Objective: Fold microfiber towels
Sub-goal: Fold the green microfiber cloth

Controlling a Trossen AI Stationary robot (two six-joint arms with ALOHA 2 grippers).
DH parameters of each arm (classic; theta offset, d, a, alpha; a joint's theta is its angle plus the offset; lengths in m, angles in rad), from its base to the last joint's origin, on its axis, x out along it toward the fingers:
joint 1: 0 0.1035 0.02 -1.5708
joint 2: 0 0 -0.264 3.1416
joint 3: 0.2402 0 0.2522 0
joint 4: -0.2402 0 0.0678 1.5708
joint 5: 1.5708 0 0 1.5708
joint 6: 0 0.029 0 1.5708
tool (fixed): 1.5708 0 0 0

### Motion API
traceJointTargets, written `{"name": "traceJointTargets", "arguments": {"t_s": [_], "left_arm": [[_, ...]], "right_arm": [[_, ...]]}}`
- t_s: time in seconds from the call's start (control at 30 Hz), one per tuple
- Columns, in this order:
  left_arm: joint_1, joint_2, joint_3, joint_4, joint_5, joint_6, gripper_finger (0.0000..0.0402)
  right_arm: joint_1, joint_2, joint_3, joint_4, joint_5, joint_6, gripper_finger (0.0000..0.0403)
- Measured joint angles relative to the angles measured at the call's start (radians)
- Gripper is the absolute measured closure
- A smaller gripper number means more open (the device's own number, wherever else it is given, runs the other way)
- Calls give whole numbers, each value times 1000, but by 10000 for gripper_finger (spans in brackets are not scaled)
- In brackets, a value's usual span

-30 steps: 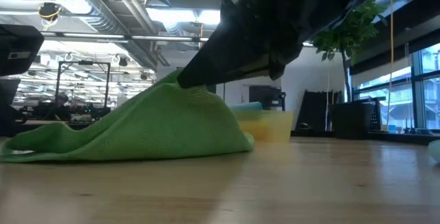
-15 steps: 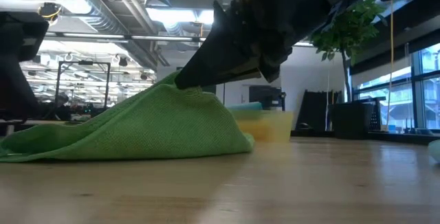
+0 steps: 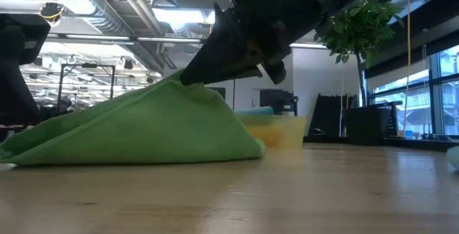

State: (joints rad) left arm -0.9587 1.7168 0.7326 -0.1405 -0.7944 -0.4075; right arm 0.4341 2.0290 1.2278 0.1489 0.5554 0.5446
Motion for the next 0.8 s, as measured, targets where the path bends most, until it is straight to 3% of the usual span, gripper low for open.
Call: {"name": "traceJointTargets", "arguments": {"t_s": [0.27,0.67,0.8], "left_arm": [[34,0,0,-103,0,-67,188],[49,0,0,-29,78,-81,185],[50,25,2,-25,59,-82,185]], "right_arm": [[-15,-28,0,-10,-4,-2,401],[-33,-30,0,-14,-7,2,401],[-38,-30,0,-13,-8,2,401]]}}
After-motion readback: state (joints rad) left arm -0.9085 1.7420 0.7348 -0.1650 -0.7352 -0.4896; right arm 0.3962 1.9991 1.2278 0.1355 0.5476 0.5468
